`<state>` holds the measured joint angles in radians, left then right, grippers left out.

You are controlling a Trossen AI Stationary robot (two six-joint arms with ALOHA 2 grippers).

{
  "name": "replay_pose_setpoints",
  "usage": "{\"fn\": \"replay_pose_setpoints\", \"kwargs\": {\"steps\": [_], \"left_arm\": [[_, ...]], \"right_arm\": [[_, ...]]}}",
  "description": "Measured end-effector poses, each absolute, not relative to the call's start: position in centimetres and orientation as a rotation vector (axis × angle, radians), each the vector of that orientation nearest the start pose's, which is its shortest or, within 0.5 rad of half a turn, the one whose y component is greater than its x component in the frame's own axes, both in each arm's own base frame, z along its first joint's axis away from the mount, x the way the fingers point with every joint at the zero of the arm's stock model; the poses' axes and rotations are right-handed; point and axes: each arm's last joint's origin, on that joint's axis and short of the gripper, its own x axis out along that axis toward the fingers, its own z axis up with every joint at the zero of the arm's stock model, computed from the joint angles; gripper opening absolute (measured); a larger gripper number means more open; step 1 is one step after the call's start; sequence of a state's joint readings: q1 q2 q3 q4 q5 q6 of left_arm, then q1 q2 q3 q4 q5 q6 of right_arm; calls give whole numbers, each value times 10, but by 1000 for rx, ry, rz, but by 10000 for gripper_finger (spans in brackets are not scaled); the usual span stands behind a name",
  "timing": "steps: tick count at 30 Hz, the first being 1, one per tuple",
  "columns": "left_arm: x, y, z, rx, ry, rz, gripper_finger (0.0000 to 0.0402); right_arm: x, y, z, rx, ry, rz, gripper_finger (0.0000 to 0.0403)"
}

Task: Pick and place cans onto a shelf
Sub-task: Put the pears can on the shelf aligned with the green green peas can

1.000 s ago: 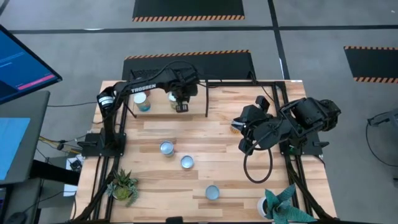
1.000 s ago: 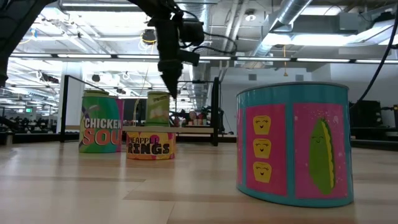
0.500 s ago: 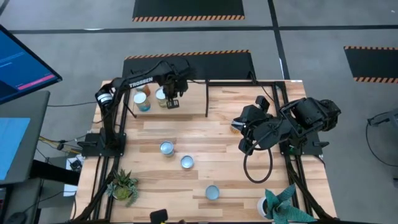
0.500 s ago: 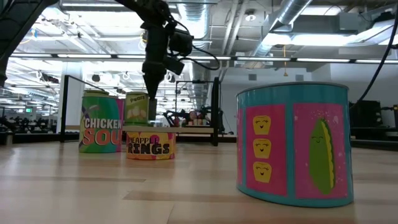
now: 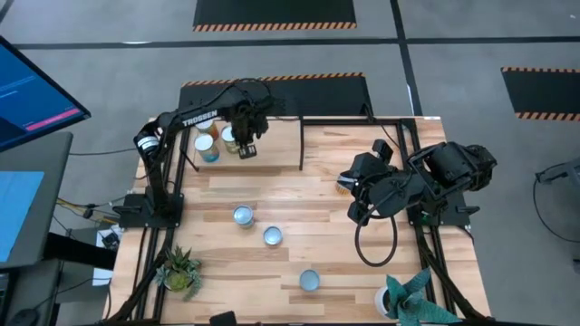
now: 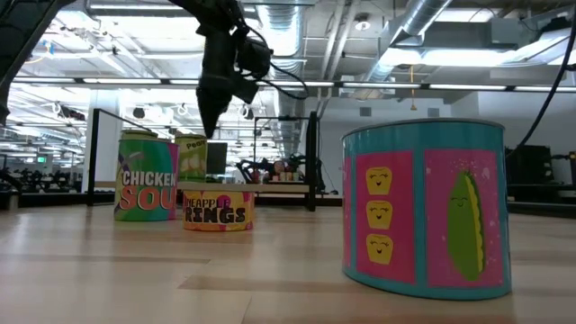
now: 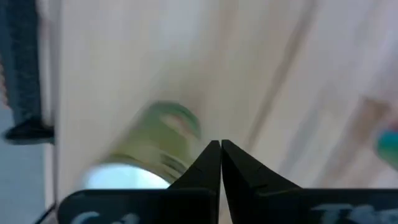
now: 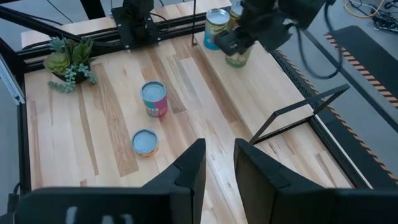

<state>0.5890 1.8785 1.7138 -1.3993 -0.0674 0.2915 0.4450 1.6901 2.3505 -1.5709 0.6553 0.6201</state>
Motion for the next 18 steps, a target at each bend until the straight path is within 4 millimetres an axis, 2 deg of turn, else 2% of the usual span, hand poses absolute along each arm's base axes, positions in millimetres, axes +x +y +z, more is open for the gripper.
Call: {"fn": "replay_pose_setpoints", "kwargs": {"steps": [4,18], "left_arm": [[289,190,278,-137,1662,278,1],[278,204,279,-71,1730,395,1]], "right_arm": [[246,98,492,110,675,-419,106],[243,104,492,108,674,-397,106]]}}
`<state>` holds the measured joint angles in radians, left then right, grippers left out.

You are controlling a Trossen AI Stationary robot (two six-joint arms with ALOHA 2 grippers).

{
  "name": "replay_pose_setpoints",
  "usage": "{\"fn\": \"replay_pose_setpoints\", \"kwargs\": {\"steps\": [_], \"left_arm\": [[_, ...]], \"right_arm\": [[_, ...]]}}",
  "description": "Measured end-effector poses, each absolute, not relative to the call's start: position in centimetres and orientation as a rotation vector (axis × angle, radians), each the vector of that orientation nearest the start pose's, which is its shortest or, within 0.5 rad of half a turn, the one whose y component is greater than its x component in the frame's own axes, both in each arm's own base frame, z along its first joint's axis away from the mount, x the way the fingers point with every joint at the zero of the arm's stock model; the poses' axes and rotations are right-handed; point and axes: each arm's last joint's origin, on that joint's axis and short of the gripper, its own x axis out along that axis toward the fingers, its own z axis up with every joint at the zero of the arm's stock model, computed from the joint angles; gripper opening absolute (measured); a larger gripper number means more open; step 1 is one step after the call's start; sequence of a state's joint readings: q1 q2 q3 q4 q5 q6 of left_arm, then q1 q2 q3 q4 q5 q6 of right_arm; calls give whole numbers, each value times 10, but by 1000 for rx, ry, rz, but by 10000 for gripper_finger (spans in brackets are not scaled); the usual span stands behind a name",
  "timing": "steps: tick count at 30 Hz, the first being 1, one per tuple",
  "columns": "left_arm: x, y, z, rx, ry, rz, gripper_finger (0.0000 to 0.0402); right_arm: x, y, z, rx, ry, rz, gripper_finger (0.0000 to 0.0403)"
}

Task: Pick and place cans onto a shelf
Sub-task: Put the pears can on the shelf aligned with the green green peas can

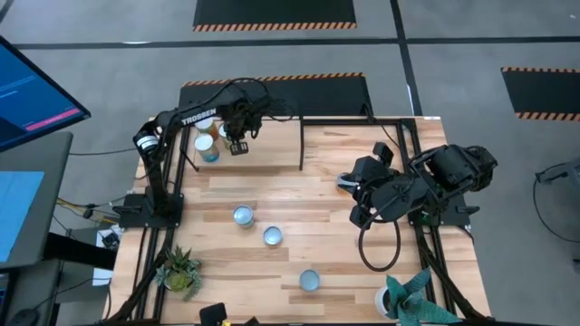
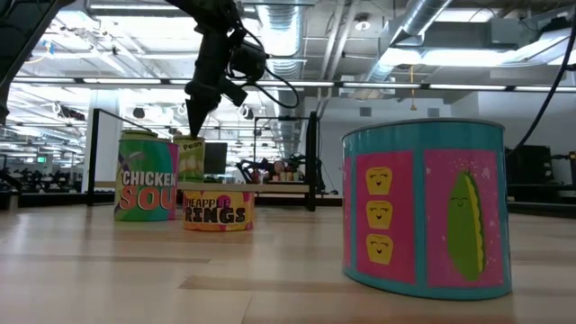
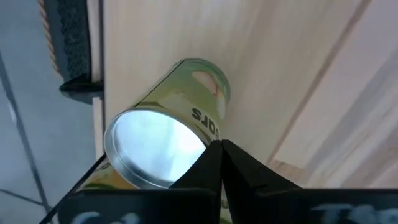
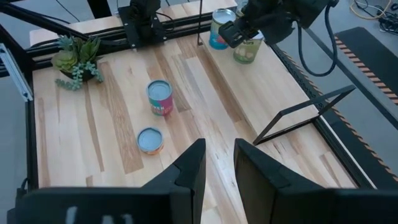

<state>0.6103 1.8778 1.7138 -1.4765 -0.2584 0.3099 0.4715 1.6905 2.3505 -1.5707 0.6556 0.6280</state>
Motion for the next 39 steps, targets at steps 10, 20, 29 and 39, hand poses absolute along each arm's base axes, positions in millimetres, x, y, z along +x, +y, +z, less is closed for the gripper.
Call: {"fn": "replay_pose_setpoints", "kwargs": {"steps": [10,20,29,39], "left_arm": [[277,217,279,-53,1671,445,1],[280,220,279,-54,1630,477,1],[267,206,280,-78,1821,390,1],[267,216,279,-39,1783,419,1]], "right_arm": [[243,104,492,109,674,-397,106],[243,104,492,102,675,-396,106],[243,105,492,100,676,-390,106],[239,112,492,90,676,-361,106]]}}
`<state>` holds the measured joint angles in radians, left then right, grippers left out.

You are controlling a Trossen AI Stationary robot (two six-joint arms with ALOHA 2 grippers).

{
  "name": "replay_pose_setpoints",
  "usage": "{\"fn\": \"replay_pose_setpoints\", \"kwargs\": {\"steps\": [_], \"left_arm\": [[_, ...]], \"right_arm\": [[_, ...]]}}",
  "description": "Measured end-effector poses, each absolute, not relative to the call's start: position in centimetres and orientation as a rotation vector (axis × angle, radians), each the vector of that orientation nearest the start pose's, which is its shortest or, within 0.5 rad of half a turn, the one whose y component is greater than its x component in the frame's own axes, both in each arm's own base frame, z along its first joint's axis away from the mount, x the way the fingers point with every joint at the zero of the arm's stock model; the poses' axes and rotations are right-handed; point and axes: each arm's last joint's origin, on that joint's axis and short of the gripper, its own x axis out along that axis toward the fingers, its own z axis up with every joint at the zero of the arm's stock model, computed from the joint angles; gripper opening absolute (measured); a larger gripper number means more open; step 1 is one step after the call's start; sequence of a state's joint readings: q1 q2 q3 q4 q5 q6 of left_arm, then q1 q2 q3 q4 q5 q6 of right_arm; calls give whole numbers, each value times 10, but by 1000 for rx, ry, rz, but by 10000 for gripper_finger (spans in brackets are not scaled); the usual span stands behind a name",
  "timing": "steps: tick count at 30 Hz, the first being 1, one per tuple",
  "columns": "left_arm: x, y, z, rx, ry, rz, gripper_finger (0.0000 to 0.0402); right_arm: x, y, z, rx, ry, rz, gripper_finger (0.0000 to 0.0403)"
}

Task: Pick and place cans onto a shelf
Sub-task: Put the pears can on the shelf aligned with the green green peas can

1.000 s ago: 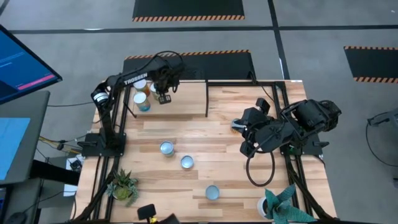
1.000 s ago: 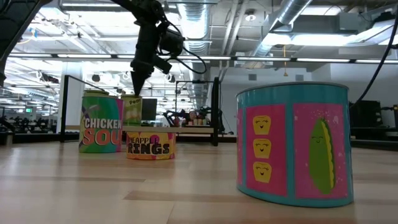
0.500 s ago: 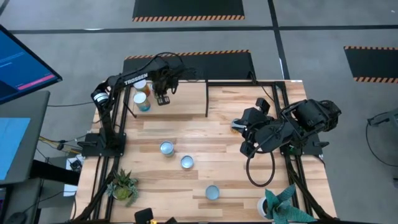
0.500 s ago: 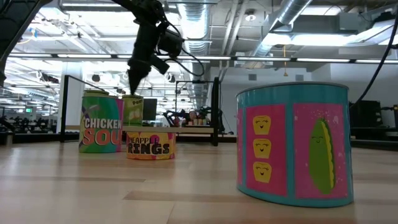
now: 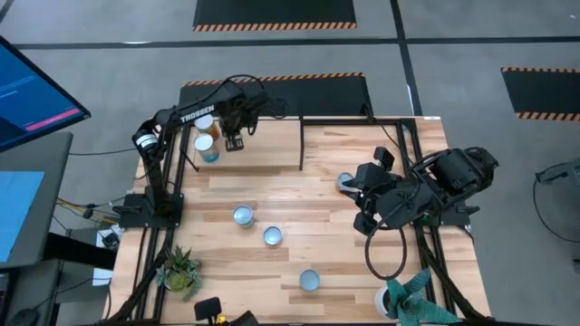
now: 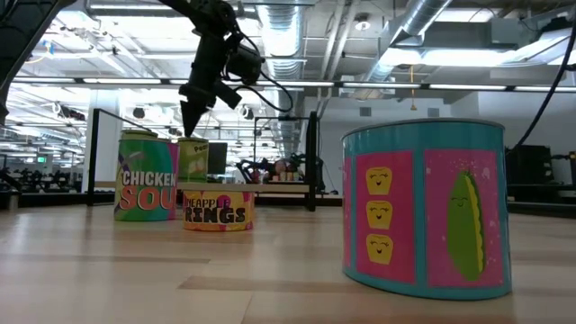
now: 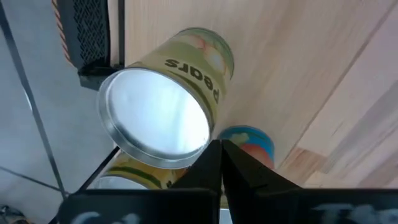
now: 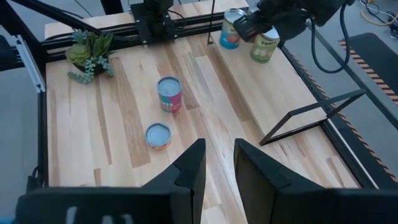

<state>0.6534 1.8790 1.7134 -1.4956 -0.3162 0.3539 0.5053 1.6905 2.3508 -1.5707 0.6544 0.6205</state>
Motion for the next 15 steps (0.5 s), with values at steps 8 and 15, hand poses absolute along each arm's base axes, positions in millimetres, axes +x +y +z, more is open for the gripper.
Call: {"fn": "replay_pose_setpoints", "kwargs": {"steps": [8,15], "left_arm": [[269,218,279,-23,1762,441,1],[267,220,279,41,1793,474,1]], "right_arm": [[240,112,492,90,676,-363,106],[240,112,492,91,676,-363,106]]}}
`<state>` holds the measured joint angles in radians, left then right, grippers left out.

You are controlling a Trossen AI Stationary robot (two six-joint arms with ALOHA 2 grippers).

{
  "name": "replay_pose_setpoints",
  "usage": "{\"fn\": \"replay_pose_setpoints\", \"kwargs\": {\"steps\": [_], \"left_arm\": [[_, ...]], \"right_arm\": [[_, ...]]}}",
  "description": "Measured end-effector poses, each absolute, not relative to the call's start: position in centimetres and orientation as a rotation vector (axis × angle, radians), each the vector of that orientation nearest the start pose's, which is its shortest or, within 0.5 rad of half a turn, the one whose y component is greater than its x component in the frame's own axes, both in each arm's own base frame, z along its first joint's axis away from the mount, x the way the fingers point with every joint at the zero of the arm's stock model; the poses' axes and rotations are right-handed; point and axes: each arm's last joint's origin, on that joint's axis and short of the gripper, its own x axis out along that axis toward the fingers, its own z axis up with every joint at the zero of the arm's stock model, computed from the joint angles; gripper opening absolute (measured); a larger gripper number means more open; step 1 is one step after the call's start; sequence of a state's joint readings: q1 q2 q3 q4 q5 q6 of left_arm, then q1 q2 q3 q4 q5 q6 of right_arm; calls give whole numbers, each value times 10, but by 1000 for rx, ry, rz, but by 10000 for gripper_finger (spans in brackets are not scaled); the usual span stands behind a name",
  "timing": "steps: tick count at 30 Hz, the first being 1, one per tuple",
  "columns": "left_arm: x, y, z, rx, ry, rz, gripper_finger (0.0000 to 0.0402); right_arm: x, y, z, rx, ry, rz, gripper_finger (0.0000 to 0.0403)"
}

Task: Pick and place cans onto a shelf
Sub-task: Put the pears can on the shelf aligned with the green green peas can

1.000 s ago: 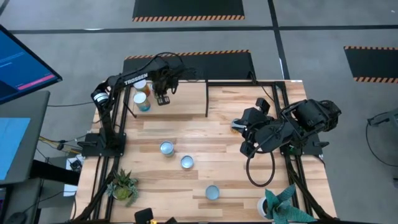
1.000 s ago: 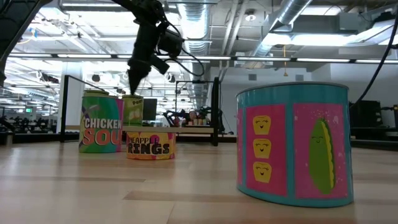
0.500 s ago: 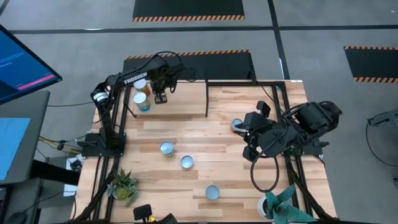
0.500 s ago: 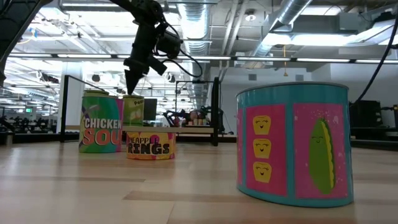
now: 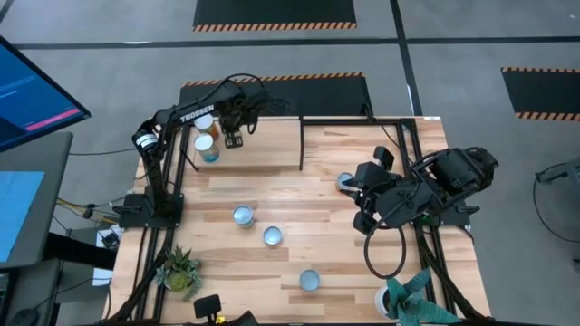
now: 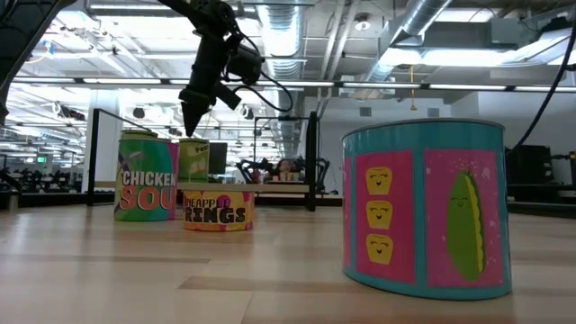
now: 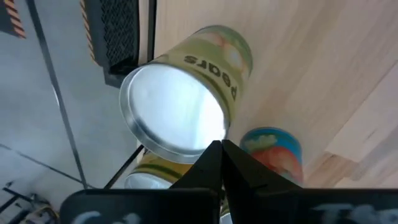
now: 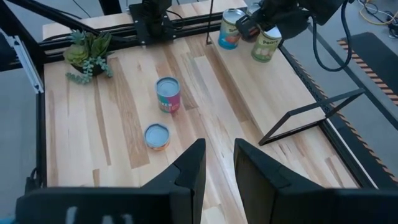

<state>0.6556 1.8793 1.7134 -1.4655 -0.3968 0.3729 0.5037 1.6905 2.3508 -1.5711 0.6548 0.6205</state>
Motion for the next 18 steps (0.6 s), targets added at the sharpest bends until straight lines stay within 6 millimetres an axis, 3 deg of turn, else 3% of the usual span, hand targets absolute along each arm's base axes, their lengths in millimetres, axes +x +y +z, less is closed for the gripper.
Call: {"fn": "replay_pose_setpoints", "kwargs": {"steps": [8,15,18], "left_arm": [[265,198,288,-13,1841,462,1],[265,160,320,-153,1643,490,1],[265,147,328,-103,1620,507,1]], "right_arm": [[240,112,492,90,676,-363,106],[240,112,492,90,676,-363,106],[240,112,492,90,676,-363,106]]}}
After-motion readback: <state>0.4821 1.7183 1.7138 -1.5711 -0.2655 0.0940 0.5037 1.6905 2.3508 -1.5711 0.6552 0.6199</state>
